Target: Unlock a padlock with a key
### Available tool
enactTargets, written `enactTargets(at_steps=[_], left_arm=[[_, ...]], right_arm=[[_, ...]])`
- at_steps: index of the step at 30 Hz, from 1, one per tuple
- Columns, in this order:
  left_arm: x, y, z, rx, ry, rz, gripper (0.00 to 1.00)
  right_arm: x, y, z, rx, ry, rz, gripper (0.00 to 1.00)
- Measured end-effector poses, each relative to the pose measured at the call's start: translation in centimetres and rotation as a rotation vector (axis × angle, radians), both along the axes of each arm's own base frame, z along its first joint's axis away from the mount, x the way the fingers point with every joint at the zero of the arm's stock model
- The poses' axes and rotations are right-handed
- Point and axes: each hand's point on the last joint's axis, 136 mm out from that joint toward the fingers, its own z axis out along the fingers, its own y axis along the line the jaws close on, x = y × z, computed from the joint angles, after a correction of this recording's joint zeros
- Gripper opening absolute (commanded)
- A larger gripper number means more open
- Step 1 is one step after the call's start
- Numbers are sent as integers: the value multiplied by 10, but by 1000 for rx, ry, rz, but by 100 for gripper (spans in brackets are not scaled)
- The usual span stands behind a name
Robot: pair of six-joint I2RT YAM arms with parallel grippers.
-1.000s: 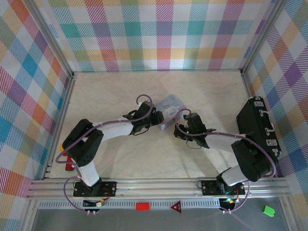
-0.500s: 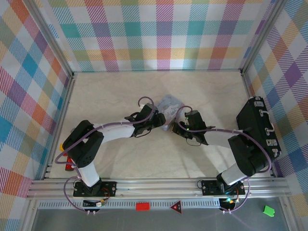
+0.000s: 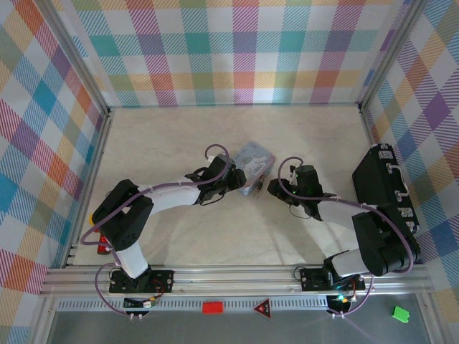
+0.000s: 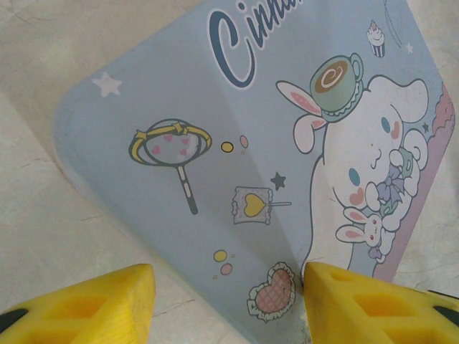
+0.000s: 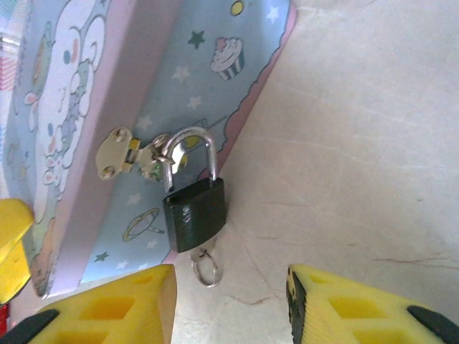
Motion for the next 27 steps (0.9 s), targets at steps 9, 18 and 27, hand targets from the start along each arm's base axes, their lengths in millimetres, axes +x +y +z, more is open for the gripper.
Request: enactTargets(at_steps=[9, 18, 27], left_arm=[[0, 0, 0, -2, 1, 2, 56], [0, 0, 0, -3, 2, 2, 55], [0, 0, 0, -5, 3, 4, 55]], right_arm=[[0, 20, -20, 77, 57, 66, 50], [9, 31, -21, 110, 81, 90, 50], [12, 33, -25, 97, 134, 88, 47]])
